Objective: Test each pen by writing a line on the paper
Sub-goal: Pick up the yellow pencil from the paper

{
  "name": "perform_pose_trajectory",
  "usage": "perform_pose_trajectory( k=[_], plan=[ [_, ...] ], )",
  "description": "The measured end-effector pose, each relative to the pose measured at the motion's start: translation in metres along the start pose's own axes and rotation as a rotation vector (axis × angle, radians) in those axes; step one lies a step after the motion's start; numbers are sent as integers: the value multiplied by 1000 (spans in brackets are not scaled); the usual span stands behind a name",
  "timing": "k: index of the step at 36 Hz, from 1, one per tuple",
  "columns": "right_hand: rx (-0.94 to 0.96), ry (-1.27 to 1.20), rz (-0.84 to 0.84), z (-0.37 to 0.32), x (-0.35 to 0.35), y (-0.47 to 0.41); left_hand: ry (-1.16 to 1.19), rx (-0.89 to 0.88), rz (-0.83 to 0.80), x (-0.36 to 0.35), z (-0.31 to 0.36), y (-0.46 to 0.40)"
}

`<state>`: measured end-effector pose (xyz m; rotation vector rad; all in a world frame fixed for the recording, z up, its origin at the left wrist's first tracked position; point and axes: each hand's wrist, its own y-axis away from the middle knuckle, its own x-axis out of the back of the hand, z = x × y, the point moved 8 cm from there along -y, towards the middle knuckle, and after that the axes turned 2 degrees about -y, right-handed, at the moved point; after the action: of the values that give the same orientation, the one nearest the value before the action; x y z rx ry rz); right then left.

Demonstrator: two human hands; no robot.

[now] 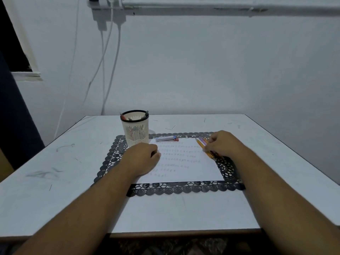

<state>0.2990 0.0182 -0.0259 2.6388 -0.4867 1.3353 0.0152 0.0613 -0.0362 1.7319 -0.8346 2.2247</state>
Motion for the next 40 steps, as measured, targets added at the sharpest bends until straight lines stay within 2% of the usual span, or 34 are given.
perform_pose_trajectory(
  k=[7,11,18,21,25,31,34,37,40],
  plan=[
    [3,149,17,-11,-8,3,12,-16,9,1,2,1],
    [78,91,13,-24,-14,8,37,-28,7,2,3,2],
    [373,96,-62,-76,-40,35,147,-251,294,37,25,7],
    [479,101,-66,-92,-59,45,155,-333,215,30,31,6],
    [603,165,-47,-104,-77,51,126,-306,135,17,33,8],
    [471,-72,-38,-81,-57,34,174,-159,75,19,17,8],
    [397,-80,-50,-63,-44,27,245,-101,33,18,11,8],
    [338,-186,-132,-50,-47,26,273,-77,7,16,6,6],
    [351,-191,-201,-54,-54,26,280,-65,2,16,3,5]
  ],
)
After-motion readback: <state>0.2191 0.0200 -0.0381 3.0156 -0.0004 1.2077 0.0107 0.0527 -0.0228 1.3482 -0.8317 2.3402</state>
